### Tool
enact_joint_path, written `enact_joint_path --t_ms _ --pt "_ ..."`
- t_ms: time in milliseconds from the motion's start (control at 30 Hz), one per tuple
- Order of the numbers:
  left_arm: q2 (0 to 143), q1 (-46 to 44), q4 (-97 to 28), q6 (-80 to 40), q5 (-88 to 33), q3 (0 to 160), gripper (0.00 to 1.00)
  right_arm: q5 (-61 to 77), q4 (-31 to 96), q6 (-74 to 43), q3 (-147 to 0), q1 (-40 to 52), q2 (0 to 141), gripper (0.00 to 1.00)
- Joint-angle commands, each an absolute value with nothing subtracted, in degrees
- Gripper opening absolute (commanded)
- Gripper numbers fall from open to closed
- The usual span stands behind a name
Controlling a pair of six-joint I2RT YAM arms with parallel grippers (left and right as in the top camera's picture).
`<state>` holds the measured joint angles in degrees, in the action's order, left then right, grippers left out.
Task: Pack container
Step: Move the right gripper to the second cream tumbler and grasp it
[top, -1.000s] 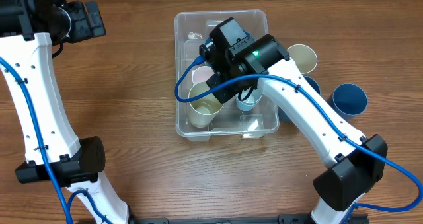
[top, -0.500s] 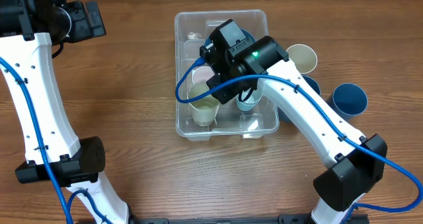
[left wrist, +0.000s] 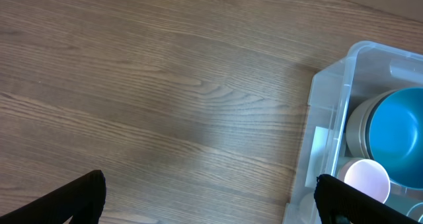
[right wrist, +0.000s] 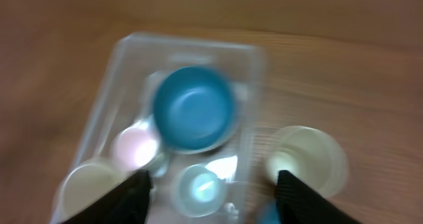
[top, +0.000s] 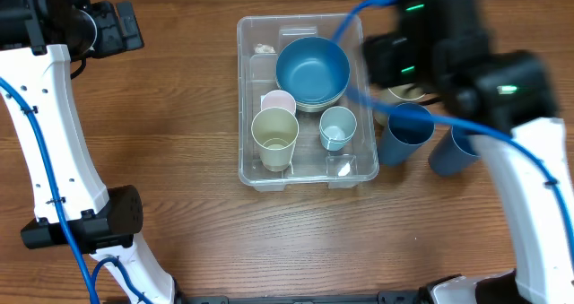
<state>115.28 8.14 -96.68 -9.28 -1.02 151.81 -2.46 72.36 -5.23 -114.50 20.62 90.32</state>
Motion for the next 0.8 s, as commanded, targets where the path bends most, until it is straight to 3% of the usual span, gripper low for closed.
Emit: enact_joint_path --t_ms 0,233,600,667,767 --pt "113.5 8.2 -96.8 -9.0 -0.6 151.5 1.00 -3.2 73.9 -10.7 -114.5 7.9 92.7 0.65" --pt "113.5 8.2 -96.8 -9.0 -0.6 151.5 1.00 9.0 77.1 -10.0 -114.4 -5.2 101.9 0.64" --pt "113.5 8.2 -96.8 -9.0 -0.6 151.5 1.00 12.1 81.4 -2.9 -114.4 -5.7 113.4 0.64" --pt "113.5 8.2 -96.8 -9.0 -0.7 151.5 1.00 12.1 81.4 -2.9 -114.4 -5.7 114.8 0.60" --pt "113.5 8.2 -96.8 -9.0 -0.7 151.5 1.00 12.1 81.3 -2.9 -114.1 -5.7 116.3 0.45"
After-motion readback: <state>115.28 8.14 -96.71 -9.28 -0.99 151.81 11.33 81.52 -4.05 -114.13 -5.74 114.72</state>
